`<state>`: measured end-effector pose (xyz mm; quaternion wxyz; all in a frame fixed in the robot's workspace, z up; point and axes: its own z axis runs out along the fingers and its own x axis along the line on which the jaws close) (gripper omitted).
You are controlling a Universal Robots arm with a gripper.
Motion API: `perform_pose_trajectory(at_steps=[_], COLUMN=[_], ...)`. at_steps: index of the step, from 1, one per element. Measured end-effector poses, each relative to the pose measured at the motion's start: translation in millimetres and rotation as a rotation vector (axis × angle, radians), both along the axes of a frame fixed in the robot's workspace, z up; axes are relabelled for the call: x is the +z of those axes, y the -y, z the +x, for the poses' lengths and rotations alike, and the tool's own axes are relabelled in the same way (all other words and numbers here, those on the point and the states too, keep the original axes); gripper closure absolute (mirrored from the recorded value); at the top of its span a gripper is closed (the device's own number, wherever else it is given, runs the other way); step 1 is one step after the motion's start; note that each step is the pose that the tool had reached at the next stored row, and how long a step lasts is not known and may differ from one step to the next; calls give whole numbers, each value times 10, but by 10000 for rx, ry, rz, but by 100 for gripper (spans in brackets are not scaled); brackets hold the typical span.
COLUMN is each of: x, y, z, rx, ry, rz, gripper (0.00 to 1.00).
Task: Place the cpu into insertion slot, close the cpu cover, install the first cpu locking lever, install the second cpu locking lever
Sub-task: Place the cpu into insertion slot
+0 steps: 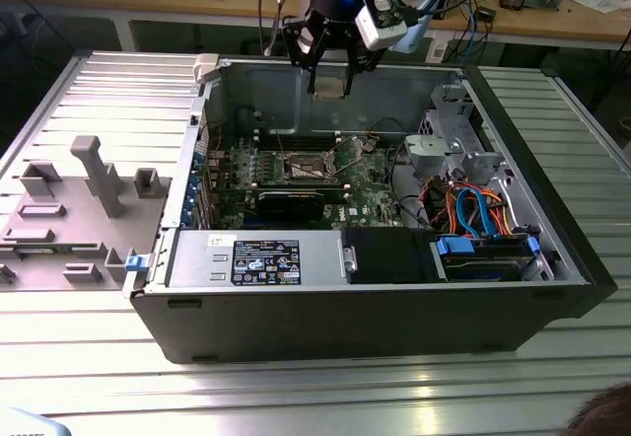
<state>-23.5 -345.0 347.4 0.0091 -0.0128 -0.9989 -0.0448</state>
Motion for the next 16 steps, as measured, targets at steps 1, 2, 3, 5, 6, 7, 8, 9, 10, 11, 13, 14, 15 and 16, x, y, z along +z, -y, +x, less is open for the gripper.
perform_pose_trajectory(at_steps=[1,2,3,5,6,7,8,9,10,11,13,14,15,16], x=[-2,-3,-5,-7,-10,-11,-17,-22,-24,-26,-29,-31,-34,-36], y=[0,0,0,0,0,0,0,0,0,0,0,0,0,0], z=[0,0,0,0,0,0,0,0,0,0,0,0,0,0], rx=[-1,0,0,0,0,0,0,0,0,0,0,0,0,0], ry=[0,0,0,0,0,0,0,0,0,0,0,0,0,0], rz=[0,0,-1,0,0,0,-1,0,-1,0,-1,0,0,0], gripper=[46,46,46,46,46,46,46,46,46,46,46,46,46,46])
